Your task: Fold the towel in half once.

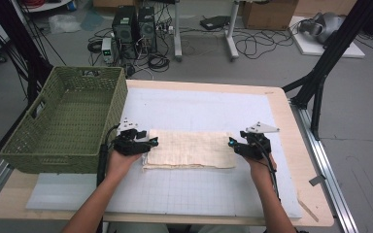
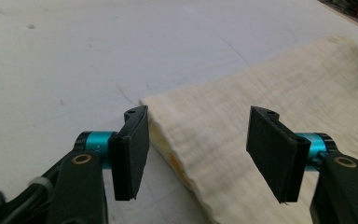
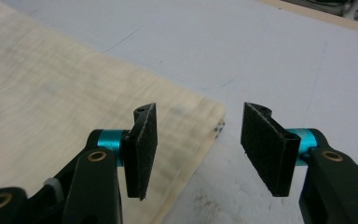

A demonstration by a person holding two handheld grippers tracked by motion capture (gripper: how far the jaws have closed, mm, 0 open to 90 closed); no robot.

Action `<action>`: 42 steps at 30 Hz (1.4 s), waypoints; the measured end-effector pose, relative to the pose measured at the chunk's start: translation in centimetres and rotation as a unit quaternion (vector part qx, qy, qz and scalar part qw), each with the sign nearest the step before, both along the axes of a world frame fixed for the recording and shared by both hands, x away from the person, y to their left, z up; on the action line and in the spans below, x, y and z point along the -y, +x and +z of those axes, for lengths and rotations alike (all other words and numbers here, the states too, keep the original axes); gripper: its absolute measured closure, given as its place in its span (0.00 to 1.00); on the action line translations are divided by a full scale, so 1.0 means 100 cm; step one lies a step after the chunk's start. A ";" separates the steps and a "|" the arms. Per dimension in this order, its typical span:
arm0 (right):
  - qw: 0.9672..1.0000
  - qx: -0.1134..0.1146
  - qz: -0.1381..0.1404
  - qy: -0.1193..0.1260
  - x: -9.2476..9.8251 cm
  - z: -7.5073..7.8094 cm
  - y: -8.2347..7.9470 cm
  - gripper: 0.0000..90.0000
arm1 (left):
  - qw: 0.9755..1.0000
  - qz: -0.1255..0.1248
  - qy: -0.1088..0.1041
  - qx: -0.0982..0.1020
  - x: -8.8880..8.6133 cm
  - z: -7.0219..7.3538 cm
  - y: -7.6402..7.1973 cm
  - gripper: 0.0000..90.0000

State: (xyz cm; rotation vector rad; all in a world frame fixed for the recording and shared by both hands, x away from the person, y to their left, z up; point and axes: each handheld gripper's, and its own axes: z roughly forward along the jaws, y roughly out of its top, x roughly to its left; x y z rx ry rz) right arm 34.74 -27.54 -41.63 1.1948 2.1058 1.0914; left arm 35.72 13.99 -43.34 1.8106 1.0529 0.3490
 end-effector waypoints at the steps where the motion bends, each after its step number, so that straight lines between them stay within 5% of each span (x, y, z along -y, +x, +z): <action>1: 1.000 0.000 0.013 0.001 0.002 0.000 -0.011 0.50 | 1.000 -0.005 0.000 0.005 0.000 0.003 -0.003 0.44; 6: 0.999 0.000 0.035 -0.008 0.003 -0.003 -0.031 0.50 | 0.999 -0.028 0.014 0.023 -0.001 0.010 -0.017 0.52; 22: 0.998 -0.002 0.053 0.020 0.015 -0.011 -0.071 0.49 | 0.998 -0.043 0.051 0.001 -0.004 -0.015 -0.052 0.60; 32: 0.998 -0.003 0.052 0.019 0.016 -0.011 -0.071 0.49 | 0.993 -0.070 0.092 0.023 0.002 -0.016 -0.057 0.89; 37: 0.998 -0.007 0.056 0.024 0.015 -0.011 -0.071 0.50 | 0.996 -0.062 0.052 0.037 -0.002 -0.010 -0.059 0.91; 42: 0.994 -0.029 0.104 0.016 0.003 -0.019 -0.066 0.56 | 0.997 -0.064 0.029 0.041 -0.004 -0.006 -0.061 0.91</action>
